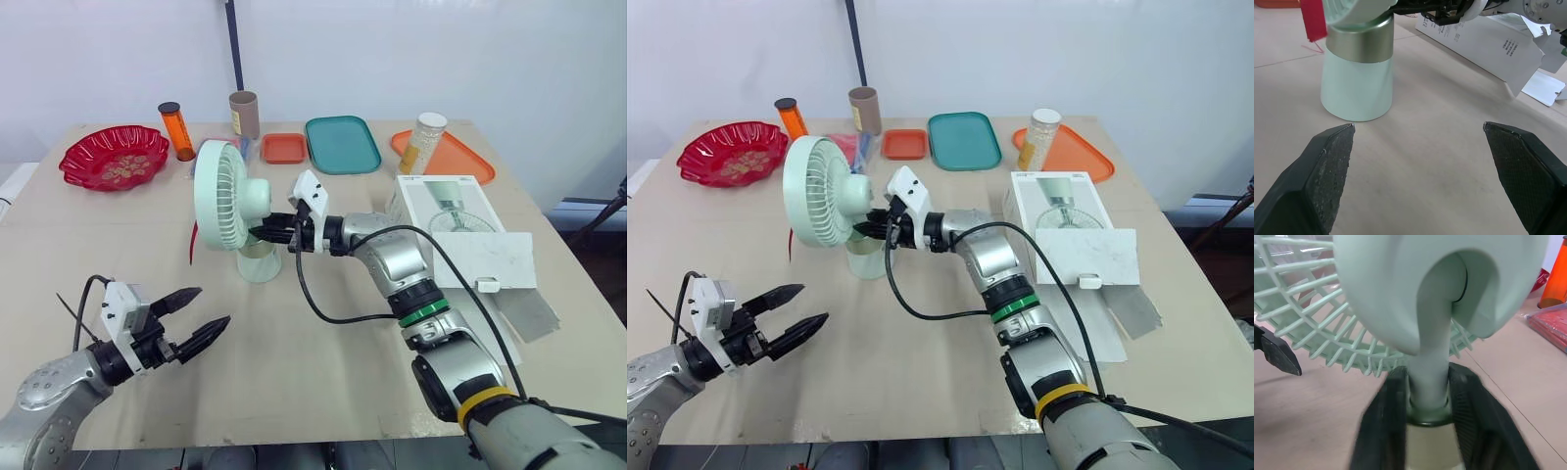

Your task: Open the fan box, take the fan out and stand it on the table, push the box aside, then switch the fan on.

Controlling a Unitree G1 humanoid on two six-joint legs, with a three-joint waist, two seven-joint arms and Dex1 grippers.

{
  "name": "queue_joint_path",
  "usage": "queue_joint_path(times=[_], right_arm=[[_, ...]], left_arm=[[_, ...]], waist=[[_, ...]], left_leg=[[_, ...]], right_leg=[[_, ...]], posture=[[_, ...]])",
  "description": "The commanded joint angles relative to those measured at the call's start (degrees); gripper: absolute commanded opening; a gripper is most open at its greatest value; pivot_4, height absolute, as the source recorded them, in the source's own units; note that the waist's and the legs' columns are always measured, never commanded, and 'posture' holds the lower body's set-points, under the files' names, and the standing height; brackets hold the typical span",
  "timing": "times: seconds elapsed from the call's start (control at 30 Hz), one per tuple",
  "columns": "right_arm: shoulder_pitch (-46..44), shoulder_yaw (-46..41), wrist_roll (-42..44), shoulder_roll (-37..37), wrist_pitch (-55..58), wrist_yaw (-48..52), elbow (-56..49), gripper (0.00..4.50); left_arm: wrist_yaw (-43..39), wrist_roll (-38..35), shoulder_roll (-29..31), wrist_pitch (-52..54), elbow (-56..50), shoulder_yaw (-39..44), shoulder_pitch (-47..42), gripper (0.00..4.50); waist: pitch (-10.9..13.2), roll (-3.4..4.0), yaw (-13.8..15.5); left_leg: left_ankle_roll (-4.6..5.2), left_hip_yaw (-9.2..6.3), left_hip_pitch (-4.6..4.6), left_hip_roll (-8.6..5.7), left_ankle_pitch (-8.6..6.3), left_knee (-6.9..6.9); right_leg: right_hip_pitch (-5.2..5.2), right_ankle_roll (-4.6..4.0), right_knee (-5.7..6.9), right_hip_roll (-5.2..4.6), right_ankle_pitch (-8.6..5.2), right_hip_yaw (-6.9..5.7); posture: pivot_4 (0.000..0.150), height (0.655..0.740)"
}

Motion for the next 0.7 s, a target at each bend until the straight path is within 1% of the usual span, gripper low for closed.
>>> queue_joint_path(times=[0.03,0.13,0.17,0.43,0.5,0.7], right_arm=[[-0.01,0.11,-0.14,0.35,0.12,0.39,-1.85,2.75],[0.08,0.09,-0.41,0.17,0.1,0.03,-1.95,3.96],[0.16,0.04,-0.38,0.05,0.15,0.11,-2.22,4.44],[2.88,-0.55,0.65,-3.68,2.09,1.63,-8.37,4.44],[4.3,-0.92,1.36,-5.39,3.64,2.19,-11.67,4.44],[11.6,-3.35,5.22,-12.78,11.4,2.36,-27.35,4.44]], left_arm=[[0.07,0.37,0.04,-1.41,-1.15,0.12,-0.53,4.5],[-0.04,0.55,-0.14,-1.52,-0.96,-0.22,-0.76,4.5],[-0.04,0.63,-0.17,-1.6,-0.89,-0.36,-0.81,4.5],[-0.47,0.97,-0.19,-2.0,0.14,-0.99,-1.99,4.5],[-0.66,1.0,-0.09,-2.02,0.44,-0.97,-2.38,4.5],[-1.48,0.41,0.68,-2.04,1.55,0.29,-3.78,4.5]], waist=[[0.0,0.0,-0.03],[0.0,0.0,-0.05],[0.0,0.0,-0.05],[0.0,0.0,-0.04],[0.0,0.0,-0.03],[0.0,-0.01,0.18]], left_leg=[[0.0,0.0,0.0,0.0,0.0,0.0],[0.0,0.0,0.0,0.0,0.0,0.0],[-0.01,0.0,0.0,0.0,0.0,0.0],[-0.01,0.0,0.0,0.0,0.0,0.0],[0.0,-0.01,0.0,0.0,0.0,0.0],[0.0,-0.01,-0.02,-0.01,0.0,0.0]], right_leg=[[0.0,0.0,0.0,0.0,0.0,0.0],[0.0,0.0,0.01,0.0,0.0,0.0],[0.01,0.0,0.01,0.0,0.0,0.0],[0.01,0.0,0.01,-0.01,0.0,0.0],[0.01,0.0,0.01,0.0,0.0,0.0],[0.01,0.02,0.0,-0.02,-0.01,0.0]], posture=[[0.15,0.74],[0.15,0.74],[0.15,0.74],[0.15,0.74],[0.15,0.74],[0.15,0.74]])
